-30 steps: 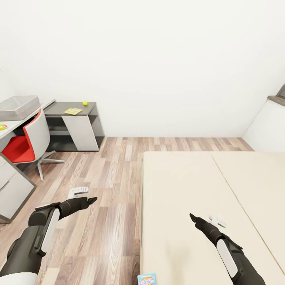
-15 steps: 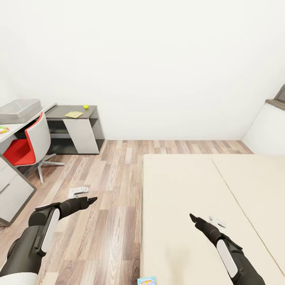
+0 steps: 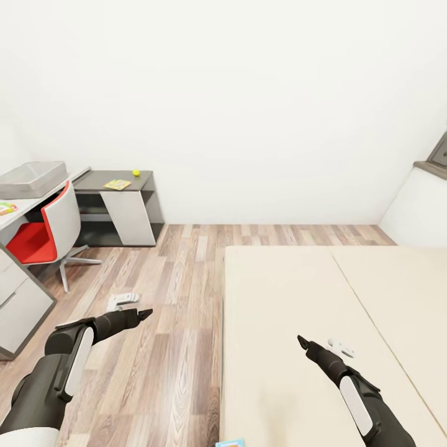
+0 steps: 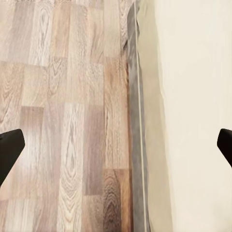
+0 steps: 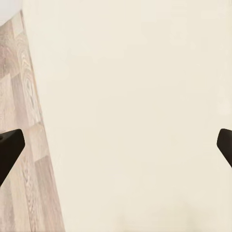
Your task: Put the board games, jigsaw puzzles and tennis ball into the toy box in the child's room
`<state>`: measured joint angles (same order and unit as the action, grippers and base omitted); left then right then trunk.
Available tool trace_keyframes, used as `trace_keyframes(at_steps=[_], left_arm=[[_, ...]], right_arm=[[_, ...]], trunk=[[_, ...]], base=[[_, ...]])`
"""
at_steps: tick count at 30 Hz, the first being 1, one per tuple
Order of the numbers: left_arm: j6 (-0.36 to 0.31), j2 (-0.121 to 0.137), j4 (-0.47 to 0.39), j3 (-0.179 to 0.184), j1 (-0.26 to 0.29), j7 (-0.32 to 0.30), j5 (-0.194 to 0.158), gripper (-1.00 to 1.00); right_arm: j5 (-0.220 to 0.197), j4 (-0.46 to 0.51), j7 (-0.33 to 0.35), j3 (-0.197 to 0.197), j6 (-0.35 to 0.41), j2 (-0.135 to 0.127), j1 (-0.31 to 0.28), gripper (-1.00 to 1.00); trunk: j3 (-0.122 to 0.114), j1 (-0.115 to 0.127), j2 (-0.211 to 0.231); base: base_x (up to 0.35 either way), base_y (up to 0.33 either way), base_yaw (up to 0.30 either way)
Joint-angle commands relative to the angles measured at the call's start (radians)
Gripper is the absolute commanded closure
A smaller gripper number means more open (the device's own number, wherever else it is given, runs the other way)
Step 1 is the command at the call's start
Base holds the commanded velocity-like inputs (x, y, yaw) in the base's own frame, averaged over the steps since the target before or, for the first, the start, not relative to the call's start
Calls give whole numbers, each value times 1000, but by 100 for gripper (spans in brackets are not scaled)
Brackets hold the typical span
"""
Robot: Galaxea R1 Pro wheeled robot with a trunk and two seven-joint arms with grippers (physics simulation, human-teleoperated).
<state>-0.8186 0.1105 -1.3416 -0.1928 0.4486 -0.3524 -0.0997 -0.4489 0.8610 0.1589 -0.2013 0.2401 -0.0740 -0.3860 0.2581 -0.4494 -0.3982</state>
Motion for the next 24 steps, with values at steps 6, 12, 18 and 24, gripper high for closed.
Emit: trace_keyframes(at_steps=[6,12,18,24], left_arm=[[-8,0,-1,-1,1,3,-10,-100],[-8,0,-1,-1,1,2,-10,-100],[-8,-1,-1,-1,1,3,-10,-100],[-8,0,-1,1,1,3,-11,-100]], right_arm=[[-7,1,4,-3,7,0,-1,-100],[-7,1,4,-3,7,0,-1,-100],[-7,1,4,-3,7,0,-1,-100],[-7,0,4,-3,7,0,-1,-100]], trunk=[[-8,-1,-2],[-18,-1,-2],[-28,-1,-2],[-38,-1,-2]], base=[[0,0,0],[0,0,0],[0,0,0],[0,0,0]])
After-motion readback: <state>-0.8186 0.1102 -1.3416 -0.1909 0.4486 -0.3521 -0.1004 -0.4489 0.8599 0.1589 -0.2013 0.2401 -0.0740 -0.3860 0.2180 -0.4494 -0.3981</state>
